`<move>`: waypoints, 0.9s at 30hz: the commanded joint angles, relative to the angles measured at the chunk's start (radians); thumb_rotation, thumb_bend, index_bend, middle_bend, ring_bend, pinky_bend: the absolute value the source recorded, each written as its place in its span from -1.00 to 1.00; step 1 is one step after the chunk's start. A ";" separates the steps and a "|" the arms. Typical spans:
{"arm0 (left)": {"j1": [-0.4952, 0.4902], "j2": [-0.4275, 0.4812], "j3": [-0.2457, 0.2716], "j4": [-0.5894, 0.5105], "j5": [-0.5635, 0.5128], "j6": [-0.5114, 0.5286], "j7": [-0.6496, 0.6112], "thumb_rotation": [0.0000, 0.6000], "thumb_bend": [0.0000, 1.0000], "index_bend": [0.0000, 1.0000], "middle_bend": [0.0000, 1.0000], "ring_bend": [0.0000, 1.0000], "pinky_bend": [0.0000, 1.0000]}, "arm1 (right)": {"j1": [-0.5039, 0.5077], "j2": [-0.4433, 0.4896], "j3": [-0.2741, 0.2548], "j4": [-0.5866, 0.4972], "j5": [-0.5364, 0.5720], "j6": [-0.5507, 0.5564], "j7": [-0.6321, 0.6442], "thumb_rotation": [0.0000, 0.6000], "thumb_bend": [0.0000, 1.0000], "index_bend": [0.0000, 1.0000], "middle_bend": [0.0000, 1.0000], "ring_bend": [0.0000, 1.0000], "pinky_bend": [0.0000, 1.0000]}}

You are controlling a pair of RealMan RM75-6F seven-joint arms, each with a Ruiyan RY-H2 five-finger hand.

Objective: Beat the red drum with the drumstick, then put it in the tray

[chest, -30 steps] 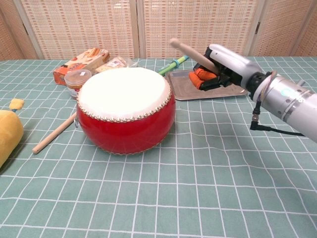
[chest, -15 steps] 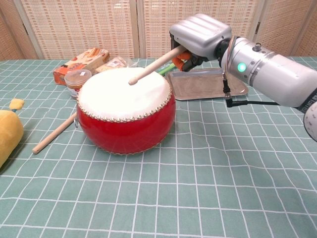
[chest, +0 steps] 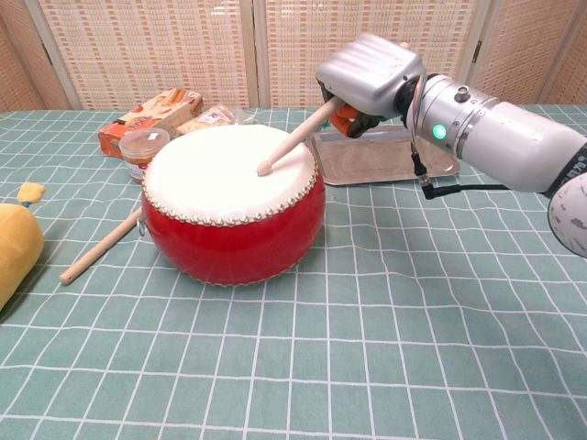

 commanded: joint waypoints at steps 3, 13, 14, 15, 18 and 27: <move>0.001 -0.002 -0.001 0.006 -0.003 -0.001 -0.002 1.00 -0.21 -0.96 -1.00 -1.00 -1.00 | -0.007 -0.008 0.022 -0.021 0.003 0.047 0.093 0.92 0.64 1.00 0.97 1.00 1.00; 0.002 -0.004 0.000 0.010 -0.003 0.000 -0.004 1.00 -0.21 -0.96 -1.00 -1.00 -1.00 | -0.003 -0.019 0.032 0.016 0.026 0.059 0.136 0.95 0.64 1.00 0.97 1.00 1.00; 0.002 -0.004 0.000 0.010 -0.003 0.000 -0.003 1.00 -0.21 -0.96 -1.00 -1.00 -1.00 | 0.000 -0.021 0.020 0.029 0.026 0.047 0.110 0.96 0.65 1.00 0.97 1.00 1.00; 0.002 -0.005 0.000 0.010 -0.003 -0.001 -0.003 1.00 -0.21 -0.96 -1.00 -1.00 -1.00 | 0.002 -0.023 0.010 0.040 0.027 0.035 0.085 0.97 0.65 1.00 0.97 1.00 1.00; 0.001 -0.004 -0.001 0.009 -0.005 -0.003 0.000 1.00 -0.21 -0.96 -1.00 -1.00 -1.00 | 0.011 -0.028 -0.013 0.066 0.029 0.010 0.009 1.00 0.65 1.00 0.97 1.00 1.00; 0.001 -0.006 -0.004 0.008 -0.008 0.000 0.003 1.00 -0.21 -0.96 -1.00 -1.00 -1.00 | 0.010 -0.031 0.055 0.016 0.011 0.127 0.181 1.00 0.66 1.00 0.98 1.00 1.00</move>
